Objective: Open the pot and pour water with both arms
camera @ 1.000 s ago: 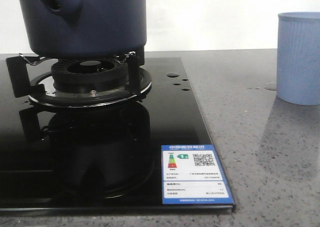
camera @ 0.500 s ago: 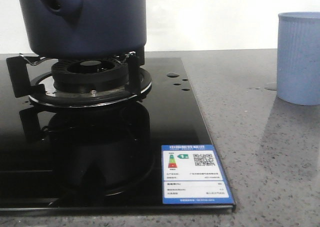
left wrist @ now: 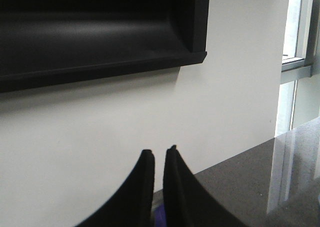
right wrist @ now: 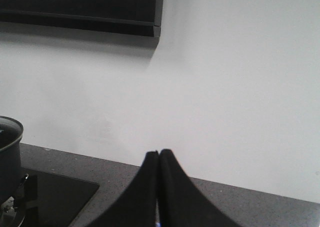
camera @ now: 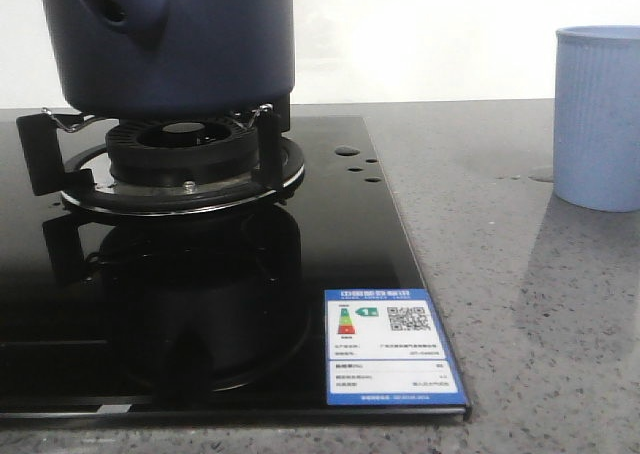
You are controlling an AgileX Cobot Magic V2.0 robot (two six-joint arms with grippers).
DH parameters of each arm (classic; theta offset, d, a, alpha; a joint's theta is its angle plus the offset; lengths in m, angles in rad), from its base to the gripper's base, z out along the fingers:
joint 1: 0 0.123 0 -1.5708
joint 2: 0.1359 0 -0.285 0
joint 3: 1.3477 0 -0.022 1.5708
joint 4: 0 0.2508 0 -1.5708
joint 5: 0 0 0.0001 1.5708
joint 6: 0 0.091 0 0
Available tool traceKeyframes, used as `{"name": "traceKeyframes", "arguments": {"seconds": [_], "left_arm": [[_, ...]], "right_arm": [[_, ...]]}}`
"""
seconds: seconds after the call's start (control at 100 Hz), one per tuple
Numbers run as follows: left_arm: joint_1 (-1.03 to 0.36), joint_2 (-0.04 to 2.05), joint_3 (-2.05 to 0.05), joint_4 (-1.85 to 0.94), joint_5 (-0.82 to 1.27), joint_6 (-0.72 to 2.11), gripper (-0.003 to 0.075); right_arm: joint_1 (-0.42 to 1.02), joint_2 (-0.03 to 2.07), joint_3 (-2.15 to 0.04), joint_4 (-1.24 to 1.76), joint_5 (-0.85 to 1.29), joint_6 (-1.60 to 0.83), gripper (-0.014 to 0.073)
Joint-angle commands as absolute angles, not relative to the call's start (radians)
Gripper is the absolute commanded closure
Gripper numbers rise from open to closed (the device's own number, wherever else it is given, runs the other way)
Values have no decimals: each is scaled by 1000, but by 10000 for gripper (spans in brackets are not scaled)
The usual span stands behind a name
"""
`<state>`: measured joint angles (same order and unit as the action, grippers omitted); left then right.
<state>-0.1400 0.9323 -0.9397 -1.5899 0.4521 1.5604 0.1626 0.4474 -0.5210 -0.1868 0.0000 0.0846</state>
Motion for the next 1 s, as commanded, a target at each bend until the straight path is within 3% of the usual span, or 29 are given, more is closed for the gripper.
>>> {"name": "traceKeyframes", "arguments": {"seconds": [0.0,0.19,0.4,0.99], "left_arm": [[-138,827,-856,-1599,397,1528,740],[-138,599,-562,-1599,320,1528,740],[-138,449,-375,-1599,321,1528,740],[-138,413,-335,-1611,332,1528,740]], "right_arm": [[159,364,-504,-220,-49,82,654],[159,175,-382,-206,-35,82,653],[159,89,-340,-200,-28,82,653],[159,89,-340,-200,-30,82,653]]}}
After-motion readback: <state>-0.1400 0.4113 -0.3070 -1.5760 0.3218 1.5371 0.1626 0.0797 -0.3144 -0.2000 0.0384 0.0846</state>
